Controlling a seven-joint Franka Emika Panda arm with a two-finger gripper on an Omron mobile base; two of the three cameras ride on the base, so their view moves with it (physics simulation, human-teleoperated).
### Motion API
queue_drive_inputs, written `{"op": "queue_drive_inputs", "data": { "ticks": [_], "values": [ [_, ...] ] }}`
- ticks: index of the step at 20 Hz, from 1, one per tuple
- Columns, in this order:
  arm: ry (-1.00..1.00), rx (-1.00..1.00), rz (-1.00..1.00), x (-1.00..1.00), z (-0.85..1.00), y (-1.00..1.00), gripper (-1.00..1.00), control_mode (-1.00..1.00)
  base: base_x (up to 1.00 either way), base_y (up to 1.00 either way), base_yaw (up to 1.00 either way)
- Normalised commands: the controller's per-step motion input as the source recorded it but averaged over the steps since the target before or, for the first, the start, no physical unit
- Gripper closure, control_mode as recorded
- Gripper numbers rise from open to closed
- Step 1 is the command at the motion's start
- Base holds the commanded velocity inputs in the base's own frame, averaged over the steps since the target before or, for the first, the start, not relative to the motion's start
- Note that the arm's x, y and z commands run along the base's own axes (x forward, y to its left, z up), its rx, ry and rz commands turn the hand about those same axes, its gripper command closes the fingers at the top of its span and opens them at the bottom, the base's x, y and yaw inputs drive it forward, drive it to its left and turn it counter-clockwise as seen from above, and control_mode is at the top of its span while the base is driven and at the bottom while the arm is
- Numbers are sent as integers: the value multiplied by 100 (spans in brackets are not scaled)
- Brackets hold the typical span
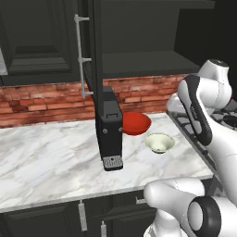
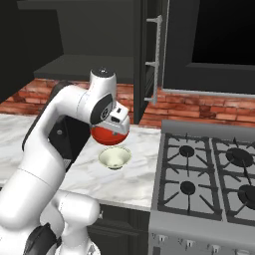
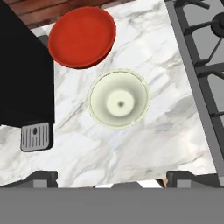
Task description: Pick up the bowls on the counter and stack them on top of one another in the open cabinet. Place the smaller bowl on top of the larger bowl.
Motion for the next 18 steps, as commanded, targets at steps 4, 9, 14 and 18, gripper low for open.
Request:
{"op": "queue_drive_inputs", "data": {
  "ticks": [4, 9, 14, 18],
  "values": [
    [0, 2, -5, -1, -25, 0, -100, -100, 0, 0, 0],
    [-1, 1, -3, 0, -31, 0, -100, -100, 0, 0, 0],
    [-4, -1, -5, -4, -36, -7, -100, -100, 0, 0, 0],
    [-2, -1, -14, 0, -38, -22, -100, -100, 0, 0, 0]
  ]
}}
